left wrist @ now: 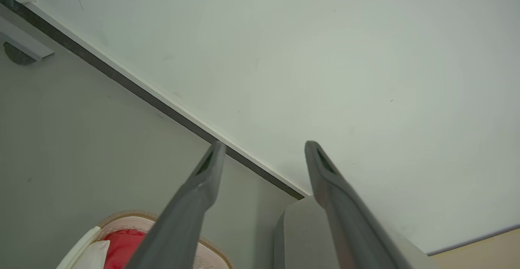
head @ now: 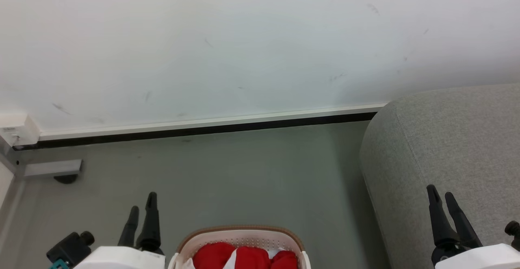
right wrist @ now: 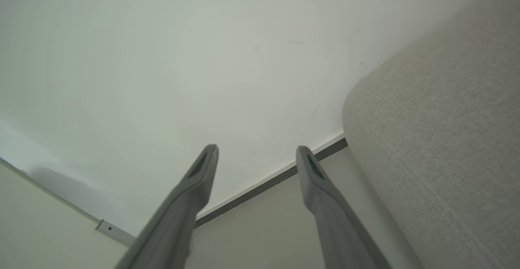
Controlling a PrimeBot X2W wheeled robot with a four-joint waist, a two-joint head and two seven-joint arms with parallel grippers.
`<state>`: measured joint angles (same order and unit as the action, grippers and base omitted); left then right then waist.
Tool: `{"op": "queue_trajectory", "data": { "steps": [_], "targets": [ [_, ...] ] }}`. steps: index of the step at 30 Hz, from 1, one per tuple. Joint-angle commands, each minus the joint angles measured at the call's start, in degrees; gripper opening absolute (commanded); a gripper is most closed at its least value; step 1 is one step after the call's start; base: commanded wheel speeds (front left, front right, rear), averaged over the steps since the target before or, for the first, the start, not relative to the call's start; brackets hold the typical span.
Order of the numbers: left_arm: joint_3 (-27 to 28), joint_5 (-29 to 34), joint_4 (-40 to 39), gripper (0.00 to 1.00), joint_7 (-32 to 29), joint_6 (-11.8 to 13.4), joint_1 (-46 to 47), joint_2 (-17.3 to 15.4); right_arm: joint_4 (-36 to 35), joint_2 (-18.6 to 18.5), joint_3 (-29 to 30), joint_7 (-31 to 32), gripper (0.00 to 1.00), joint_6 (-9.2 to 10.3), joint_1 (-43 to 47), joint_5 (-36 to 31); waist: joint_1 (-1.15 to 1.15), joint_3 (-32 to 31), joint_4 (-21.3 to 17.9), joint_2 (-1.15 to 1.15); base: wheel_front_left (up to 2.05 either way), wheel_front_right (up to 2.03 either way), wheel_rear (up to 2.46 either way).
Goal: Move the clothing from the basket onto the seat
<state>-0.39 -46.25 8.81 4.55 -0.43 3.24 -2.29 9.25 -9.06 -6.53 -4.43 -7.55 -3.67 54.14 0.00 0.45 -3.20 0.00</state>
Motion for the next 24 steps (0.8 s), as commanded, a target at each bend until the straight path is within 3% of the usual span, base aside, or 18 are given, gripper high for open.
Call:
{"op": "queue_trajectory", "data": {
  "steps": [1,24],
  "targets": [
    [-0.33,3.15,-0.66,1.00,0.69,0.45,0.35,-0.50,-0.49,-0.82,-0.49,-0.78,1.00,0.05,-1.57,-2.89,0.00,-0.01,-0.10,0.00,0.00,0.00,0.00],
    [-2.54,17.52,-0.20,1.00,4.36,3.14,0.04,-0.63,-0.52,-1.49,-2.77,-4.40,1.00,0.07,-1.39,-16.82,0.00,0.26,-1.28,0.00,0.00,0.00,0.00]
  ]
}}
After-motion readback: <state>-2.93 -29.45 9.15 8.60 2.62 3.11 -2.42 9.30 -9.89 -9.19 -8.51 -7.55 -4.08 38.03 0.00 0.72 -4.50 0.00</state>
